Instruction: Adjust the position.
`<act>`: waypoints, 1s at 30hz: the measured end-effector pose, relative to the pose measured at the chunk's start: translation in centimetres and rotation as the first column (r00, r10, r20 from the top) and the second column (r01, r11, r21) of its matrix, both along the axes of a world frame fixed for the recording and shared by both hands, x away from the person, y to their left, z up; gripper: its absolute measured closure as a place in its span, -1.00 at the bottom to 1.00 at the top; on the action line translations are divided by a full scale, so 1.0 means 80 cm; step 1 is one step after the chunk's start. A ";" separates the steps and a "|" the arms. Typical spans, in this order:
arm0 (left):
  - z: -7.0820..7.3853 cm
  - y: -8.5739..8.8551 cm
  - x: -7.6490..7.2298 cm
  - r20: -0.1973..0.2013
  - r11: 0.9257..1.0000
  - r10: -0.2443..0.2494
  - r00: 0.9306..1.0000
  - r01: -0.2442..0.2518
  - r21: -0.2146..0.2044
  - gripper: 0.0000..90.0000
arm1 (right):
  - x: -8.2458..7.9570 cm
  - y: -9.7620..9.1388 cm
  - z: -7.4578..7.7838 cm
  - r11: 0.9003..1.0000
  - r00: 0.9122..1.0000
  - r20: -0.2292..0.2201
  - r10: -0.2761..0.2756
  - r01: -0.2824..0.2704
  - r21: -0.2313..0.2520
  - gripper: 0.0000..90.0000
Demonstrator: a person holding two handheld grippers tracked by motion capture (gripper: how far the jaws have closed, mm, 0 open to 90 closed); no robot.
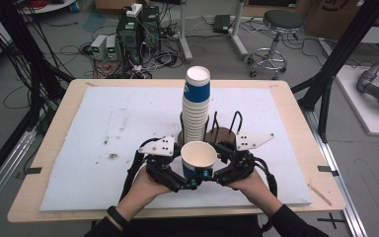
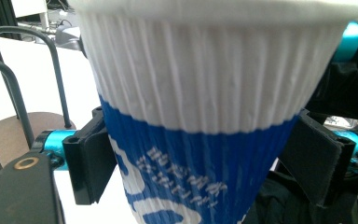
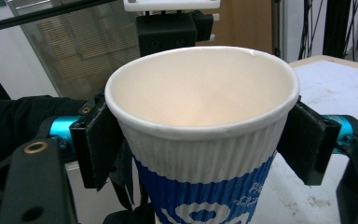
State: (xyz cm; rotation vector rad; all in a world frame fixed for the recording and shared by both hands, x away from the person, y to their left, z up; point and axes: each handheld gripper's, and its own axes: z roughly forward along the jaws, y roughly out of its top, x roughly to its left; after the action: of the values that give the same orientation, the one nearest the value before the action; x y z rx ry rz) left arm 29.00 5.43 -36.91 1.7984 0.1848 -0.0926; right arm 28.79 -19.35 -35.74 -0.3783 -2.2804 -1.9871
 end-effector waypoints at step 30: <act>0.015 0.028 0.005 0.040 0.997 0.062 0.997 -0.060 -0.055 -0.42 | 0.002 -0.017 -0.004 0.998 0.997 0.068 -0.036 0.039 -0.051 -0.58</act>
State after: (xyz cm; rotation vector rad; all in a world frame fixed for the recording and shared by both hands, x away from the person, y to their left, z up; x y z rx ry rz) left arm 29.43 7.71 -35.70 1.7381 0.2055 -0.0167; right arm 28.98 -20.74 -36.09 -0.3674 -2.3863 -1.9907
